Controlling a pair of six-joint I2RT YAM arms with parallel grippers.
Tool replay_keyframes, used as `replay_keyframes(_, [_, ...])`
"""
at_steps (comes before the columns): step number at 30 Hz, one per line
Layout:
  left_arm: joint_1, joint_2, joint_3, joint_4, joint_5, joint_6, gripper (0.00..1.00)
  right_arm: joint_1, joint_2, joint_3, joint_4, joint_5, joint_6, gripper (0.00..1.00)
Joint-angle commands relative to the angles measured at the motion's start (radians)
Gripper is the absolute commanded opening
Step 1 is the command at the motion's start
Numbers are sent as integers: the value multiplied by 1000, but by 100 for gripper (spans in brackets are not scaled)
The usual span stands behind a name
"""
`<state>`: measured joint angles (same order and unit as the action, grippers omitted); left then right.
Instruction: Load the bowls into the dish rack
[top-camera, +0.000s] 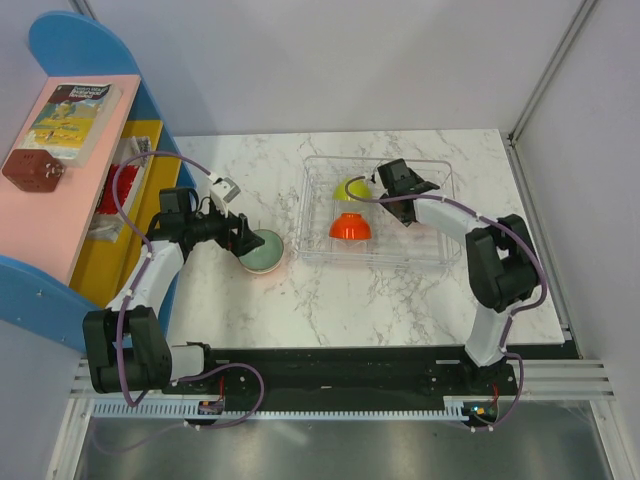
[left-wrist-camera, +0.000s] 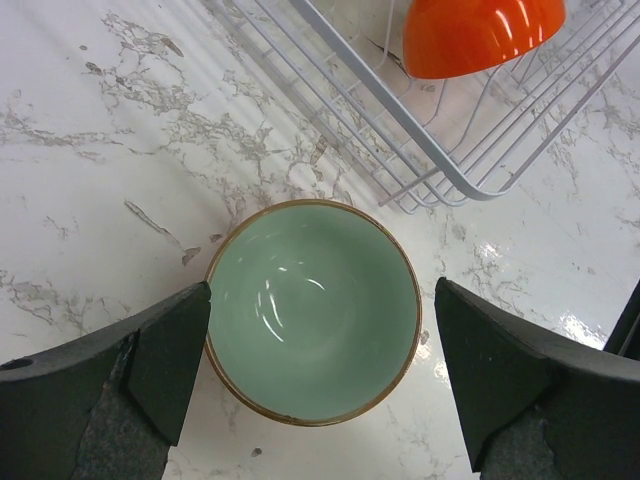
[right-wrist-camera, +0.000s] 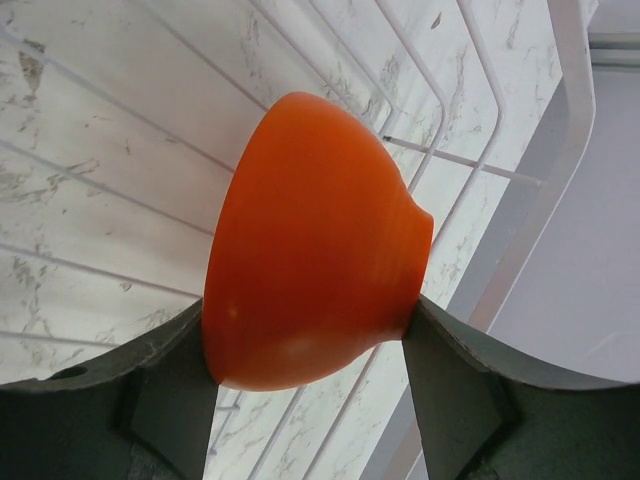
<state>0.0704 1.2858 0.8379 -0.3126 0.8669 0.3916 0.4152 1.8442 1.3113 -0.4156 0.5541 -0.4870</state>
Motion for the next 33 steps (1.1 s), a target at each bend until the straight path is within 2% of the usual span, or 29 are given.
replay_keyframes(1, [0,-26,-5,35,30,21,100,2,27,12,98,142,-36,0])
replay_keyframes(15, [0,-17,-8,43,29,23,100,2,130,69,161,213,-137,2])
replay_keyframes(16, [0,-19,-10,41,30,23,100,2,136,72,161,213,-145,5])
replay_keyframes(17, [-1,-19,-10,43,29,21,100,0,147,81,161,213,-150,17])
replay_keyframes(19, [0,-19,-11,43,26,26,100,2,155,85,155,207,-154,31])
replay_keyframes(20, [0,-16,-13,43,27,24,100,2,156,86,149,193,-153,42])
replay_keyframes(24, [0,-14,-11,46,27,24,100,2,161,86,133,165,-147,68])
replay_keyframes(25, [0,-13,-11,46,26,24,100,2,165,88,129,162,-148,78])
replay_keyframes(27, [0,-14,-11,47,29,24,100,2,170,92,123,149,-153,84])
replay_keyframes(28, [-1,-14,-11,46,27,24,100,2,174,95,118,147,-148,92])
replay_keyframes(30, [-1,-16,-13,46,24,23,100,2,179,103,110,135,-145,98])
replay_keyframes(33, [0,-17,-11,46,24,23,100,0,178,115,89,112,-134,98])
